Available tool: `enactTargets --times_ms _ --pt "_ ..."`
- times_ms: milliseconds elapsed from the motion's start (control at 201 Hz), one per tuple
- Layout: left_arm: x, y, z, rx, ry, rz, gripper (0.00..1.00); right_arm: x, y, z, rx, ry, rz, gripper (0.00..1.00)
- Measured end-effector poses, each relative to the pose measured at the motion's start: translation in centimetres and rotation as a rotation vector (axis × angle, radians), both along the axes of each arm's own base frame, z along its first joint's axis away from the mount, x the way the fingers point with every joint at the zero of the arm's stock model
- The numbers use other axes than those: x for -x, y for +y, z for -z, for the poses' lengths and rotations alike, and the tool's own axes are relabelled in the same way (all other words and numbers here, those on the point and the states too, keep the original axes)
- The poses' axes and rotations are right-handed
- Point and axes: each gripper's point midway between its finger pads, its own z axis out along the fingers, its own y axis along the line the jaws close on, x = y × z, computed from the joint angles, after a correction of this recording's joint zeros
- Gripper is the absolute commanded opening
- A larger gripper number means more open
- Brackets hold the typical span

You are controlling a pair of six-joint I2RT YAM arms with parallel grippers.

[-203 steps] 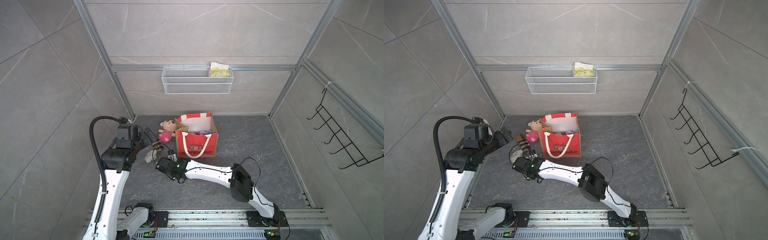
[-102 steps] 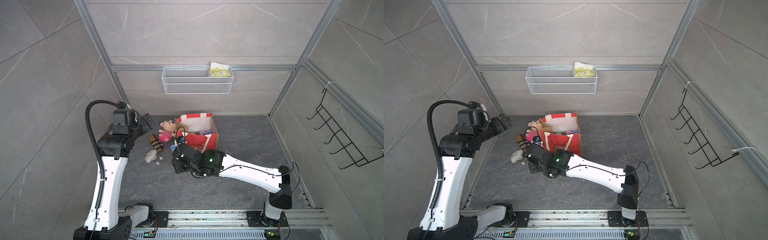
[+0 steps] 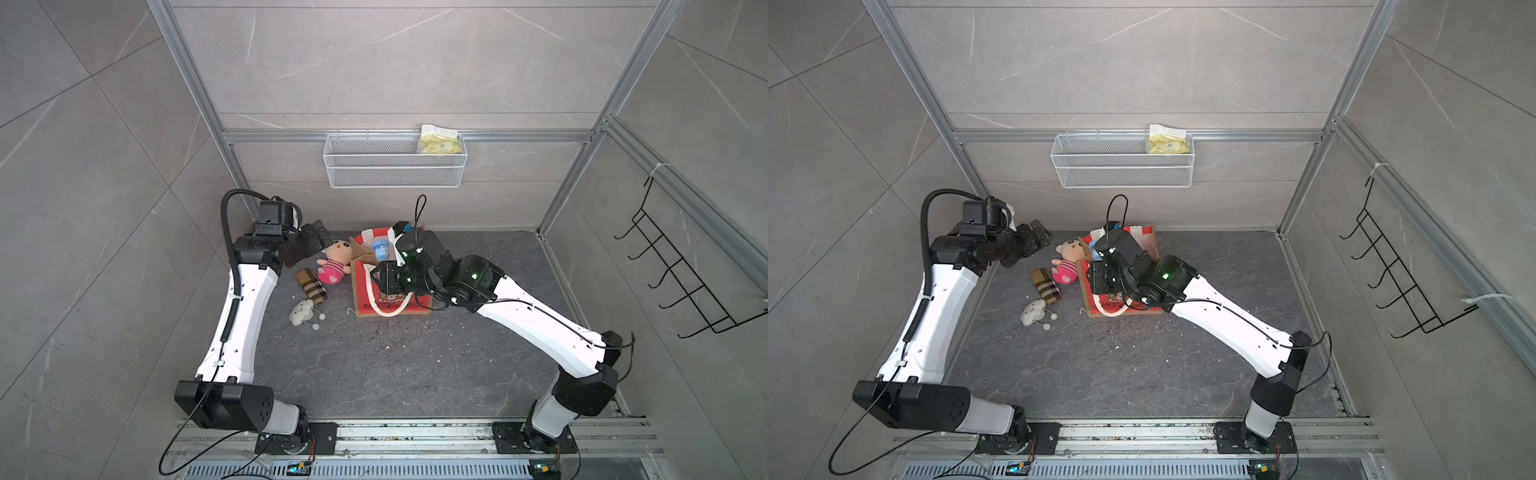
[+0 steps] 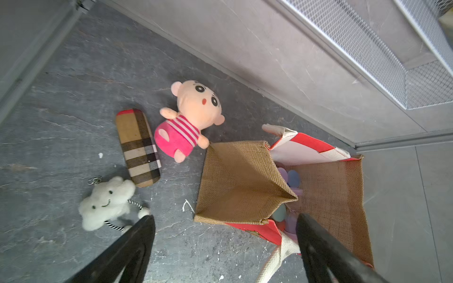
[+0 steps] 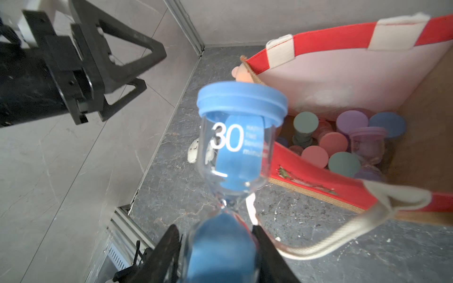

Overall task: Put the hourglass into the canvas bag
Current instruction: Place the hourglass in the canvas bag.

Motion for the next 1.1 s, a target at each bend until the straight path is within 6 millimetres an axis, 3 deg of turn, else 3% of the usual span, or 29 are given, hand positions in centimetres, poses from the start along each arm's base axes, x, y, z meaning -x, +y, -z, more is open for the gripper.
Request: enactTargets --times_ms 154,284,533,856,1100 --pt "-1.8 -3.3 3.1 0.005 0.066 0.077 0.88 -3.0 -0.3 1.0 0.024 0.003 0.013 0.00" --pt "-3.5 -5.8 5.4 0.014 0.093 0.120 0.84 -5.9 -0.6 3.5 0.064 0.033 0.037 0.00" --pt "-6.2 -7.7 8.1 0.032 0.099 0.130 0.75 -10.3 -0.8 8.3 0.144 0.090 0.062 0.00" --pt "-8.5 -8.2 8.9 0.041 0.072 0.123 0.51 -11.3 -0.2 10.6 0.164 0.140 0.009 0.00" --pt "-9.2 -8.4 8.5 0.026 0.055 0.140 0.18 -11.8 -1.3 10.9 0.174 0.164 0.013 0.00"
